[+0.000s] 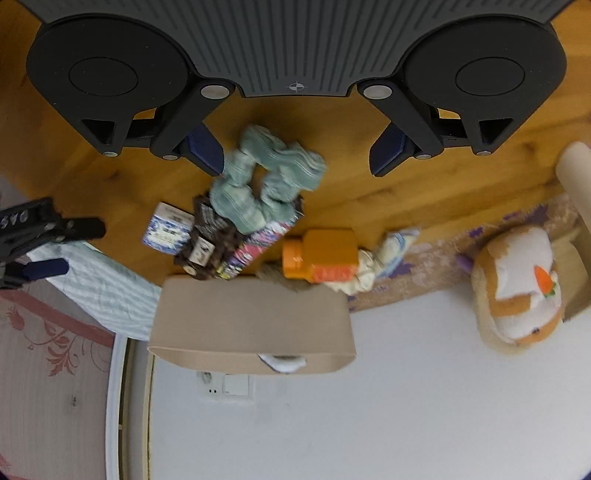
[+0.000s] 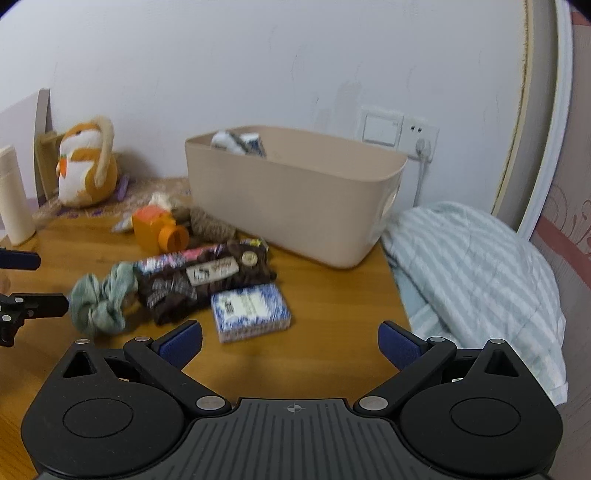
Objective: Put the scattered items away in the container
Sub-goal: 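Grasp the green plaid scrunchie with the left tool while the right tool grasps the blue-and-white tissue box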
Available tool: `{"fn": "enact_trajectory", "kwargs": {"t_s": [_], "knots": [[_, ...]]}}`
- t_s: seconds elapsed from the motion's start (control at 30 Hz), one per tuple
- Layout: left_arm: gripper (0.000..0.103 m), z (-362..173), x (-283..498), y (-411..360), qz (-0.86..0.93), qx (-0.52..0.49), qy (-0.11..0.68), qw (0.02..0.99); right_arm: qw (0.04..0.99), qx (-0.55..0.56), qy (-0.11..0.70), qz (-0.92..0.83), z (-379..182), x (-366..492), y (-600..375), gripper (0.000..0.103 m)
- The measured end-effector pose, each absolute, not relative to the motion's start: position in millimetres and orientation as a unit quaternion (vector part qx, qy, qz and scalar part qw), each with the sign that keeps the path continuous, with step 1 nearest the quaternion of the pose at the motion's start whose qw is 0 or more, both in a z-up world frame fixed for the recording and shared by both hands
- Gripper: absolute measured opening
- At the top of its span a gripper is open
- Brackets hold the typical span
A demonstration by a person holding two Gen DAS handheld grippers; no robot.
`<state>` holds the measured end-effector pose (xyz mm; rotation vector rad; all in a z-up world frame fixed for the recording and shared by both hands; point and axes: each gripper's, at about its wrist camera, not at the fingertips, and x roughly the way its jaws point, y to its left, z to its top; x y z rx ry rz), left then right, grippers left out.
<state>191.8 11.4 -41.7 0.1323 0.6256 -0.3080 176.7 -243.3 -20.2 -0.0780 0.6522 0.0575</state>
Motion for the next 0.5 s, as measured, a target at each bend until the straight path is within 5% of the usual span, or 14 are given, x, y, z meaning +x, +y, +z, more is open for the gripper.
{"fn": "enact_trajectory", "kwargs": {"t_s": [0.5], "knots": [[0.087, -67.8, 212.0, -21.4, -0.129, 0.030, 0.353, 0.926, 0.925, -0.053, 0.374, 0.032, -54.6, 200.1, -238.5, 0.103]]}}
